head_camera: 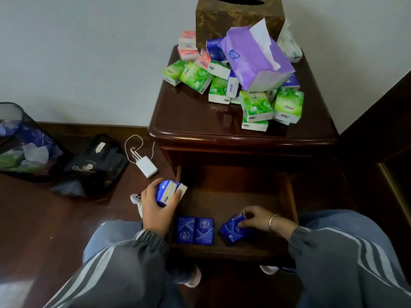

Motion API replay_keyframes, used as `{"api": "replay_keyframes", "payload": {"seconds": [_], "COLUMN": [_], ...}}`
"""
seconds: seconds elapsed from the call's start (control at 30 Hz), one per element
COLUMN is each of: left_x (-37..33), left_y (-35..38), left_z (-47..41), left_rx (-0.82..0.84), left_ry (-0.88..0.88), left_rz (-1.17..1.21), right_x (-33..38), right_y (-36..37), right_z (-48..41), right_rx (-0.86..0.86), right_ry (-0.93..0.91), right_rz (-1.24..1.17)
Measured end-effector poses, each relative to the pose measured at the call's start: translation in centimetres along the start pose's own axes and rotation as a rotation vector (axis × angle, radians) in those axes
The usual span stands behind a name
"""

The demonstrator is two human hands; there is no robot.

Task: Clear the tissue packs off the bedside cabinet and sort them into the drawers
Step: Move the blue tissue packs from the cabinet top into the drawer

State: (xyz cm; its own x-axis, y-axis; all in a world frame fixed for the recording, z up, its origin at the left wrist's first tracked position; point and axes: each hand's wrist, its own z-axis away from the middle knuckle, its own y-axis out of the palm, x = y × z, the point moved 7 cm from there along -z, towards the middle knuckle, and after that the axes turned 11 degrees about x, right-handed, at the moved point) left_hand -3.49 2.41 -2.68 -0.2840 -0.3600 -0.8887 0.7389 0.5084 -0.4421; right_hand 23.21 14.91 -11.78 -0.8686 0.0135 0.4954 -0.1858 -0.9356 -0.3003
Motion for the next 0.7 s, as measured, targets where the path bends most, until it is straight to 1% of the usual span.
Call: {"api": "replay_keyframes", "payload": {"seconds": [0.1,0.13,0.23,0.3,0.33,0.43,0.57,0.63,0.7], "left_x": [-0.1,-0.1,-0.1,-0.1,-0.2,-0.2,0.0,0.1,0.3], "left_y": [0.1,0.1,0.1,0.1,0.1,0.1,0.2,0.3,0.5], "left_z": [-0.2,-0.2,-0.3,-0.2,-0.2,-0.2,-0.3,-0.4,-0.5], "left_rx": [-0.004,-0.001,0.004,0.014,0.018,0.028,0.029,0.038,0.059], "left_ry": [-0.021,-0.030,-0.041,-0.042,-0.042,-0.053,-0.044,-0.043,-0.050], "left_rz": [0.014,0.018,0.033,0.042,0.048,0.056,0.065,0.073,0.089], "right_x": [-0.1,-0.1,-0.5,-0.4,-0.2,0.1,-0.9,-1.4,-1.1], "right_y": [-2.0,-2.3,-1.3,0.3,0.8,1.1,1.2,1.8,2.8], "right_z": [-0.2,-0.3,-1.4,-2.2,-2.4,-2.9,-3.1,-3.3,-3.6], "right_rx": [-0.065,-0.066,0.024,0.106,0.113,0.025,-0.063,-0.090,-0.097], "right_ry": [0.006,0.025,0.093,0.061,0.039,0.003,0.054,0.081,0.055], "right_rz": [-0.027,0.004,0.156,0.167,0.180,0.196,0.160,0.115,0.073]}}
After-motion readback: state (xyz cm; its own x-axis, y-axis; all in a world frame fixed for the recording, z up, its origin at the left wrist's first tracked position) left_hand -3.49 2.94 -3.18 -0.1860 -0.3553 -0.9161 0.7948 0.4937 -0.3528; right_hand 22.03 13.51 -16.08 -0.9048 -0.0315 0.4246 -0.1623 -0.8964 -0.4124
